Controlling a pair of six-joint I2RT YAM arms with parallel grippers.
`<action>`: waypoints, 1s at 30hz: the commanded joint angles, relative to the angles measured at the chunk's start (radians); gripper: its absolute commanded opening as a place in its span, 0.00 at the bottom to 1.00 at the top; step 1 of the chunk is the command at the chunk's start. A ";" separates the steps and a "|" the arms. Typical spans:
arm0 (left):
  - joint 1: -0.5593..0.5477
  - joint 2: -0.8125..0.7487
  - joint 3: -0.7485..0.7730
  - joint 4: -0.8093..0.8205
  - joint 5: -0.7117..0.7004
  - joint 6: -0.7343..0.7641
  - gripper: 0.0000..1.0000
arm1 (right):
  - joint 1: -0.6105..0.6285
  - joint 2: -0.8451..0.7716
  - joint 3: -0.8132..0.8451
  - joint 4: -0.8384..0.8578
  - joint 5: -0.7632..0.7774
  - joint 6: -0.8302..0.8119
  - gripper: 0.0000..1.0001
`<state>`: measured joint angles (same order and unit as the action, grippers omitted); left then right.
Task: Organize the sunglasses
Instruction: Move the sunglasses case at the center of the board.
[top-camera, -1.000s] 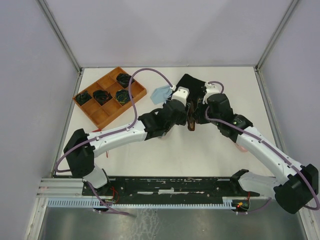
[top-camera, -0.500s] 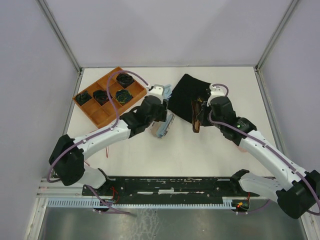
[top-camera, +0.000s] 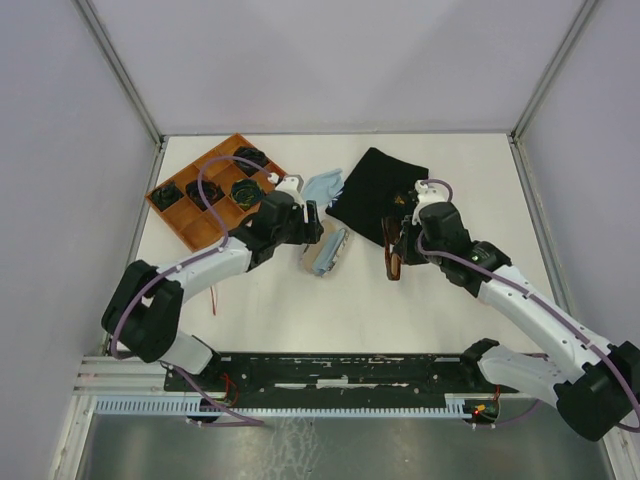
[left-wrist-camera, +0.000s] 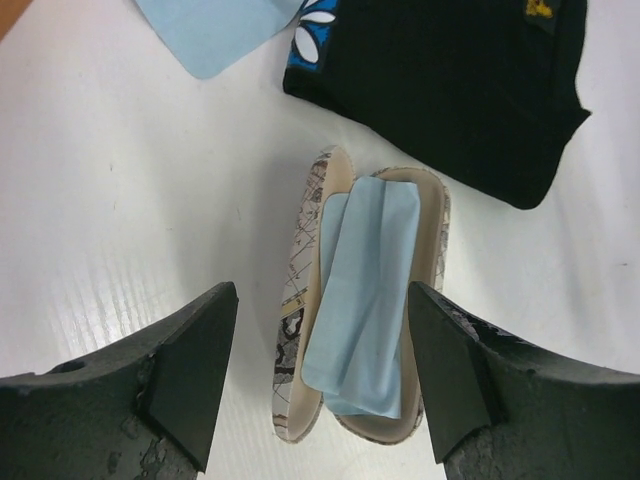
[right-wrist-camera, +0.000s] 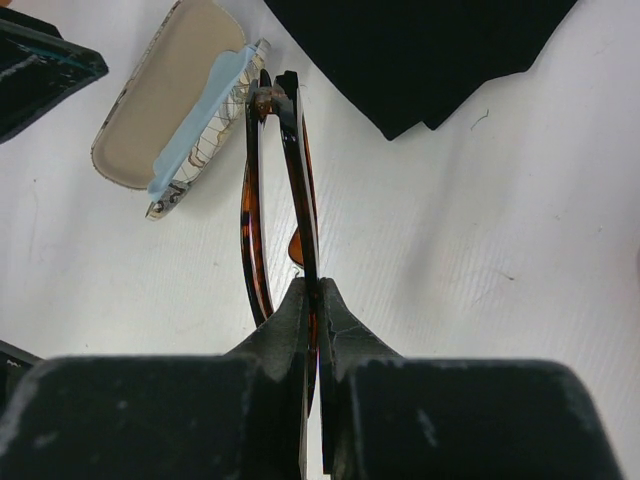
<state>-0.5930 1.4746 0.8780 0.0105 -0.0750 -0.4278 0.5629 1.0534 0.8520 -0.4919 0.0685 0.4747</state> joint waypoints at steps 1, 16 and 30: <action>0.025 0.053 -0.021 0.094 0.058 -0.044 0.77 | 0.003 -0.032 -0.006 0.026 -0.011 0.011 0.00; 0.044 0.161 -0.062 0.204 0.191 -0.062 0.73 | 0.004 -0.024 -0.018 0.044 -0.029 0.013 0.00; 0.042 0.129 -0.070 0.230 0.285 -0.067 0.68 | 0.003 -0.025 -0.032 0.059 -0.035 0.026 0.00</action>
<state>-0.5518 1.6318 0.8116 0.1898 0.1650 -0.4591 0.5629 1.0443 0.8204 -0.4831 0.0402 0.4854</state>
